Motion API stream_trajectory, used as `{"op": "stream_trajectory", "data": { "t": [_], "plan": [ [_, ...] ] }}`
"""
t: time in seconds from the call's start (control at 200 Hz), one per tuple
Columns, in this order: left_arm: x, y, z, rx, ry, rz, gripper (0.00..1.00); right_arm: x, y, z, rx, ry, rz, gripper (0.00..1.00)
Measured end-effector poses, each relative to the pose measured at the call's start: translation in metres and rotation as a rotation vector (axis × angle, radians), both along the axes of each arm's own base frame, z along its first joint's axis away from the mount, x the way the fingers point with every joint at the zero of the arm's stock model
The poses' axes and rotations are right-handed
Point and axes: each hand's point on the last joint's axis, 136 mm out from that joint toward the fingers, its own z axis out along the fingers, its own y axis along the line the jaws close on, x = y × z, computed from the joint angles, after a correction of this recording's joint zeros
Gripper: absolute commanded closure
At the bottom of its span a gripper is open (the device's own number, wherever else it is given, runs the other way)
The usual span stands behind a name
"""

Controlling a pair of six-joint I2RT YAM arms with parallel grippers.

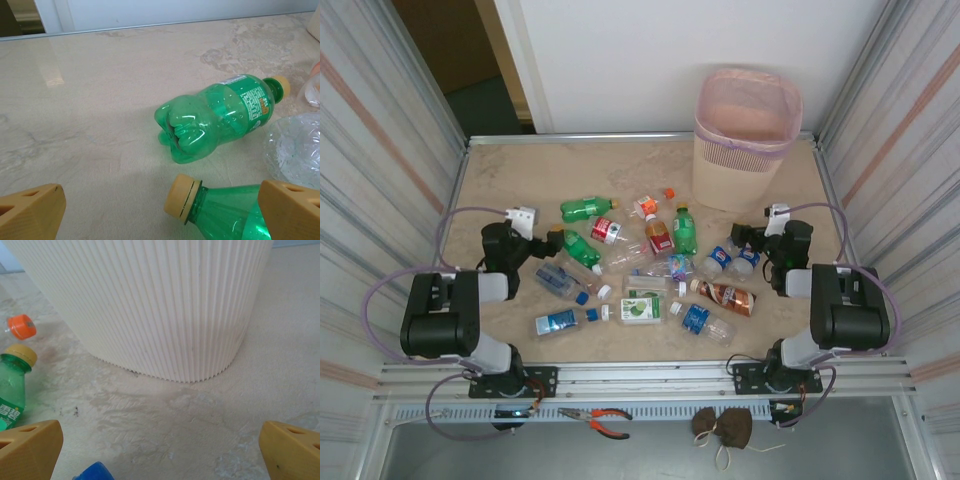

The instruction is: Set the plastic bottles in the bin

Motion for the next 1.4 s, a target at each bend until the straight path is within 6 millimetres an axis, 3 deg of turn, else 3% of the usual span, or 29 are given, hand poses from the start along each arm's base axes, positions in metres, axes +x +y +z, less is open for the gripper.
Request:
{"op": "stream_trajectory", "data": {
  "t": [0.21,0.621,0.807,0.897,1.022,1.127,1.228,1.398],
  "plan": [
    [-0.006,0.007,0.015,0.011,-0.003,0.043,0.01,-0.006,-0.005,0.027,-0.014,-0.043,-0.031,0.01],
    [-0.014,0.024,0.062,-0.074,0.049,0.244,0.01,-0.024,-0.026,0.04,0.116,0.197,-0.246,0.03],
    [-0.02,0.025,0.101,-0.137,0.099,0.279,0.01,-0.039,-0.039,0.024,0.261,0.38,-0.366,0.11],
    [-0.023,0.023,0.119,-0.145,0.133,0.273,0.01,-0.041,-0.049,0.007,0.353,0.49,-0.42,0.16],
    [-0.028,0.019,0.144,-0.137,0.18,0.233,0.01,-0.04,-0.054,-0.015,0.464,0.633,-0.451,0.21],
    [-0.033,0.018,0.16,-0.108,0.21,0.194,0.01,-0.032,-0.05,-0.023,0.517,0.715,-0.441,0.28],
    [-0.039,0.014,0.161,-0.07,0.234,0.148,0.01,-0.023,-0.048,-0.023,0.55,0.755,-0.436,0.35],
    [-0.05,0.009,0.136,-0.029,0.31,0.097,0.01,-0.008,-0.048,-0.029,0.58,0.818,-0.448,0.4]
  ]
}}
